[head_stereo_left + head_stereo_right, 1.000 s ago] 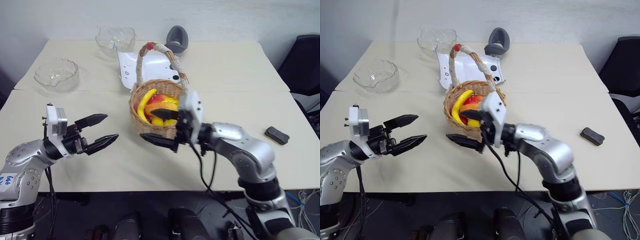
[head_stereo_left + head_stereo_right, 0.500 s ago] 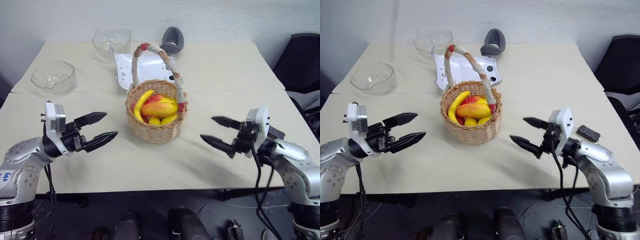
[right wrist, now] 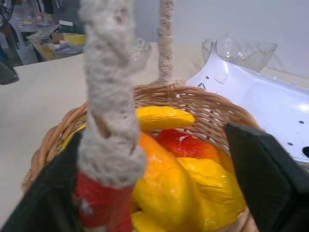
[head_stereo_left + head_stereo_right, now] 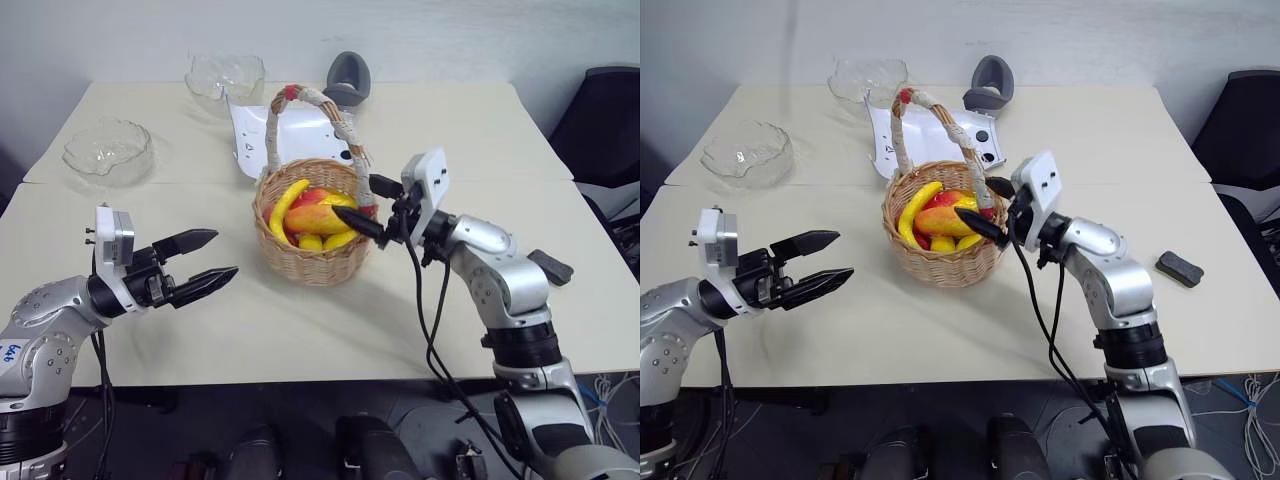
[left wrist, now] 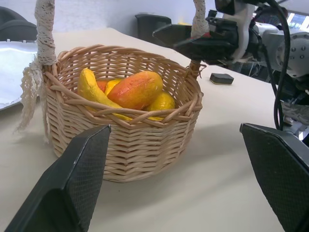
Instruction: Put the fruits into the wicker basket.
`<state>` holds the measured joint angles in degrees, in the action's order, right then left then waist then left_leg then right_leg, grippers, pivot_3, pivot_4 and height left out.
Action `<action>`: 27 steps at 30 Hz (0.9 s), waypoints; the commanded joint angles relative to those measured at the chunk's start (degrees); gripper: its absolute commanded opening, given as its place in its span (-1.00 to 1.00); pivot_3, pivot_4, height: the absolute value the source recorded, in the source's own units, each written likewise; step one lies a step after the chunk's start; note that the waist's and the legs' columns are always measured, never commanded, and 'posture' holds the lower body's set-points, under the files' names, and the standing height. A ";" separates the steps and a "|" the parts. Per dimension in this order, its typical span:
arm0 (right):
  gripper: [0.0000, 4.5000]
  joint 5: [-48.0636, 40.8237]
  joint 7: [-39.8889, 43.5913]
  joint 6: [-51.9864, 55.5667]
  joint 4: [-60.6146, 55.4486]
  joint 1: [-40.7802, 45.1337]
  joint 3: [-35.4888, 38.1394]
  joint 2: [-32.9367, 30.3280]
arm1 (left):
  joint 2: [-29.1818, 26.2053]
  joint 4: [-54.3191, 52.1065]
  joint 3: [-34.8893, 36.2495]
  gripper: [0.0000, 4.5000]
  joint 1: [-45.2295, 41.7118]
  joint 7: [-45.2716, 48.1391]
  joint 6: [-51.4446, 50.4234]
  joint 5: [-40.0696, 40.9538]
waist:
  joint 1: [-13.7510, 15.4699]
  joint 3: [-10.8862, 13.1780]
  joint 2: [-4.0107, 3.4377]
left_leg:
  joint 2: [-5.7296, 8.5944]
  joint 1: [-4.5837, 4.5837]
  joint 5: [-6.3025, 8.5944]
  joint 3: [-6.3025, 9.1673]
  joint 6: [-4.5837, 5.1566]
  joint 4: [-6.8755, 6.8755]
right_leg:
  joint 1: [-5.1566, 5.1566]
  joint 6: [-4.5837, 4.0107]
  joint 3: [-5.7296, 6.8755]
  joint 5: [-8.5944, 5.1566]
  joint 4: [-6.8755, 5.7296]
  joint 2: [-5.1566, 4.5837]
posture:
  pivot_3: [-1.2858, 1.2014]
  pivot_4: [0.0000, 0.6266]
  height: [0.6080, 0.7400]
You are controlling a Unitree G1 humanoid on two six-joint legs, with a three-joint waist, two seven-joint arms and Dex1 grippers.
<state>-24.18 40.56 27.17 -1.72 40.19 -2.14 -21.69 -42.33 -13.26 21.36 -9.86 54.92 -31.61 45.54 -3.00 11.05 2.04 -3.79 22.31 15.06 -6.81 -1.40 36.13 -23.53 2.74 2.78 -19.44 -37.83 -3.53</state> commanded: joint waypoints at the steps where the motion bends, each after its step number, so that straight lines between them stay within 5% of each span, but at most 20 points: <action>1: 0.11 -0.24 1.48 0.65 -2.35 -0.49 0.20 -1.43 | -0.15 -2.36 0.54 1.00 0.09 0.63 0.91 0.71 | 0.00 0.00 0.00 | 0.00 0.01 0.00 0.00 0.00 0.00 | -0.01 0.00 0.00 0.00 0.01 0.00 | 0.03 -0.52 1.00; 8: -0.95 -3.27 2.35 3.54 -9.26 -5.25 3.16 -3.96 | -0.01 0.39 -1.40 1.00 -2.31 2.06 2.51 -0.95 | 0.06 0.00 0.00 | 0.01 0.02 0.04 0.00 0.07 0.01 | -0.01 0.00 0.01 0.00 0.00 -0.01 | 0.03 -0.52 1.00; 18: -0.94 -10.02 -3.91 3.12 -21.79 -16.40 20.34 -7.42 | 1.48 6.35 -5.66 1.00 -7.72 4.93 6.06 -4.12 | 0.90 0.00 0.00 | 0.02 0.08 0.04 -0.02 0.07 0.02 | -0.04 0.02 0.02 0.01 0.05 0.00 | 0.03 -0.52 1.00; 23: -0.94 -8.24 -8.89 1.10 -17.87 -19.47 28.27 -10.19 | 1.81 7.65 -6.71 1.00 -8.93 6.30 6.66 -4.66 | 1.30 0.00 0.00 | 0.05 0.07 0.04 -0.04 0.15 0.04 | -0.03 0.03 0.00 0.02 0.04 0.01 | 0.03 -0.52 1.00; 27: -0.94 -3.37 -9.46 -2.22 -12.20 -20.76 26.90 -11.93 | 2.15 9.12 -7.59 1.00 -10.12 7.34 7.99 -5.91 | 1.22 0.00 -0.02 | 0.05 0.01 0.01 -0.05 0.12 0.00 | -0.03 0.03 -0.02 0.02 0.01 0.05 | 0.03 -0.52 1.00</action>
<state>-28.57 31.39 27.84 -13.94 19.16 24.35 -32.88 -40.19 -3.88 13.50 -19.27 61.56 -24.91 40.07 -1.79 11.05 2.03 -3.75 22.31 15.07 -6.87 -1.29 36.13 -23.57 2.77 2.76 -19.41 -37.83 -3.47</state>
